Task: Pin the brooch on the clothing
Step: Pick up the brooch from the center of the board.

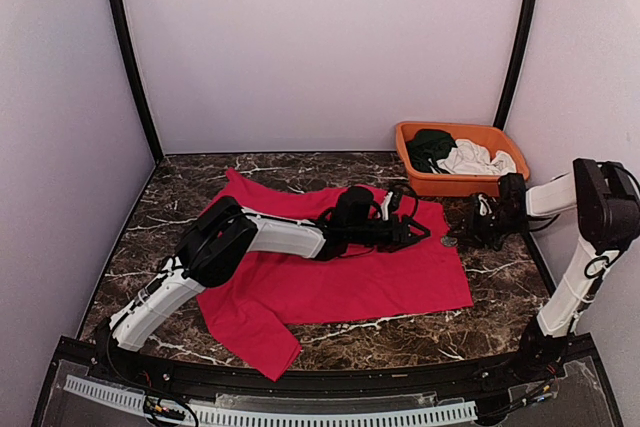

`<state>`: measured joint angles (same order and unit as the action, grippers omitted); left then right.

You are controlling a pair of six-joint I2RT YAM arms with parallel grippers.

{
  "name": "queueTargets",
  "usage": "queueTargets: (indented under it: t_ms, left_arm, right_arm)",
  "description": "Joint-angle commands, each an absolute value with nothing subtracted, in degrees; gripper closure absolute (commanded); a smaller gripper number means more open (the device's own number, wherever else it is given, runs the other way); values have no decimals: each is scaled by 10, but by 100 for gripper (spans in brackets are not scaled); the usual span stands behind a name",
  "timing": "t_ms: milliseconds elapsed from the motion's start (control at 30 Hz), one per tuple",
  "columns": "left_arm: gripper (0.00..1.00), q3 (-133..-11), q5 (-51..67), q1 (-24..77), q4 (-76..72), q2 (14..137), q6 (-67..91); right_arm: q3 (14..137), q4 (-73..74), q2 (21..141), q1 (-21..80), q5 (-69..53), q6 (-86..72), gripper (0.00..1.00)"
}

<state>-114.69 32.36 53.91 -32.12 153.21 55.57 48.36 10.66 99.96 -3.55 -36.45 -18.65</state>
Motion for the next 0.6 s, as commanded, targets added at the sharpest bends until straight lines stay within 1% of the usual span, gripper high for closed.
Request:
queueTargets:
  t_ms: [0,200,400,433,567]
  left_arm:
    - [48,-1142,330,542,-335,1521,553]
    - [48,-1137,333,542,-336,1521,553]
    - [48,-1130,332,542,-344,1521,556]
    - [48,-1129,332,542,-345,1521,557]
    - [48,-1122,332,542,-350,1520,559]
  right_arm:
    - [471,99,1007,-40,-383,-195,72]
    - [469,89,999,-45,-403,-208,78]
    - [472,81,1006,-46,-410,-213,99]
    - [471,77,1006,-46,-413,-215,100]
    - [475,74,1009,-46,-417,-217,100]
